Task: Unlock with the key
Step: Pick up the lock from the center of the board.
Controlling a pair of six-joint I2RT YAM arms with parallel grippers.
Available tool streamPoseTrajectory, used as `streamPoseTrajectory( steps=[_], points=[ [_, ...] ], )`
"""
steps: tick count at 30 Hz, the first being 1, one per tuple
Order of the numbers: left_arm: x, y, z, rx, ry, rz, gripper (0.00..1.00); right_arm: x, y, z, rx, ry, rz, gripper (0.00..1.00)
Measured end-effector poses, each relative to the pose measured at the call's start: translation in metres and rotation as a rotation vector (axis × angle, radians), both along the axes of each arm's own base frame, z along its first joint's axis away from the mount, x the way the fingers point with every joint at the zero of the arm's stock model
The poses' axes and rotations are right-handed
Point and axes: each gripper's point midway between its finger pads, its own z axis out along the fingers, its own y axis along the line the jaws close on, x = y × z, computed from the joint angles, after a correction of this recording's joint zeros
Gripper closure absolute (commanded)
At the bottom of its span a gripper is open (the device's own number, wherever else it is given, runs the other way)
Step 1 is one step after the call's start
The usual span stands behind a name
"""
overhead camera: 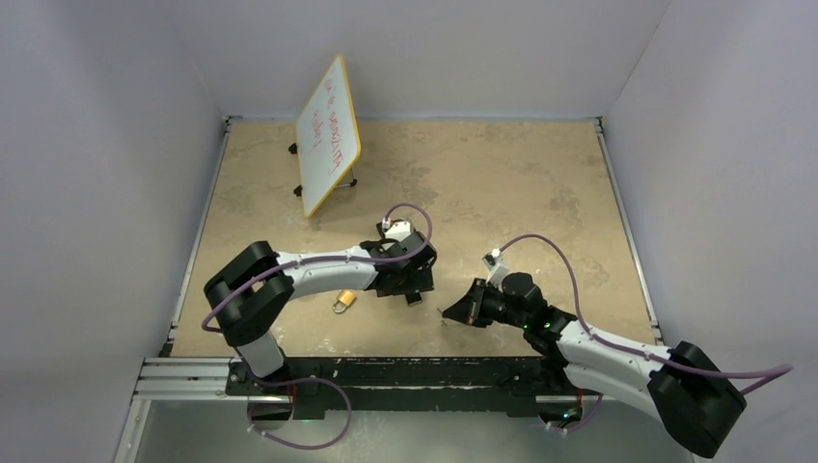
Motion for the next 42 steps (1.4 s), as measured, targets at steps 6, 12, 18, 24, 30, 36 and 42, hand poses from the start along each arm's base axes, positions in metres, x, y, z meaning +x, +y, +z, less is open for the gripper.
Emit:
streamPoseTrajectory(
  steps=[6,12,18,24,30,36,42],
  points=[
    [0.000,-0.010,-0.005,0.050,0.026,-0.007,0.42,0.002,0.002,-0.003,-0.001,0.012,-0.004,1.00],
    [0.001,-0.009,-0.008,0.084,0.045,-0.005,0.45,0.002,0.002,-0.007,-0.008,0.023,-0.004,1.00],
    [-0.003,-0.007,-0.009,0.090,0.061,0.010,0.45,0.002,0.002,-0.007,-0.008,0.027,-0.006,1.00],
    [-0.007,-0.008,-0.010,0.093,0.087,0.026,0.57,0.001,0.002,-0.010,-0.015,0.043,-0.010,1.00],
    [-0.011,-0.012,-0.009,0.074,0.115,0.047,0.96,0.000,0.002,-0.016,-0.029,0.063,-0.011,1.00],
    [-0.018,-0.012,-0.007,0.056,0.158,0.079,1.00,-0.002,0.013,-0.011,-0.020,0.050,0.008,1.00],
    [-0.023,-0.008,0.021,-0.051,0.189,0.111,1.00,0.000,0.033,0.008,0.005,-0.026,0.023,1.00]
  ],
)
